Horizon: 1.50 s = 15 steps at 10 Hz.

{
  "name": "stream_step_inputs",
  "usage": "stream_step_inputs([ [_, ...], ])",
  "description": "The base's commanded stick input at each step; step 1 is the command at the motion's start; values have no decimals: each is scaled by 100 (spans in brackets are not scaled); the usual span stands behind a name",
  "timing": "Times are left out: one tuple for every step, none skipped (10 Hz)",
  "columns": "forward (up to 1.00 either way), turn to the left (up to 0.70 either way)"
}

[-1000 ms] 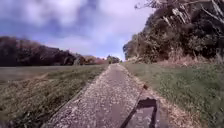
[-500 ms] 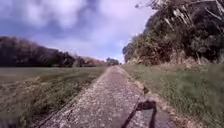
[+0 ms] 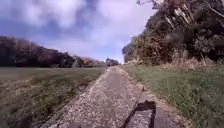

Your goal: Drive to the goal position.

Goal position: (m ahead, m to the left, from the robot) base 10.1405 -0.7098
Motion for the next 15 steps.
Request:
stream_step_inputs([
  [70, 0],
  [70, 0],
  [70, 0],
  [70, 0],
  [70, 0],
  [70, 0],
  [70, 0],
  [70, 0],
  [70, 0],
  [70, 0],
  [70, 0],
  [70, 0],
  [70, 0],
  [70, 0],
  [70, 0],
])
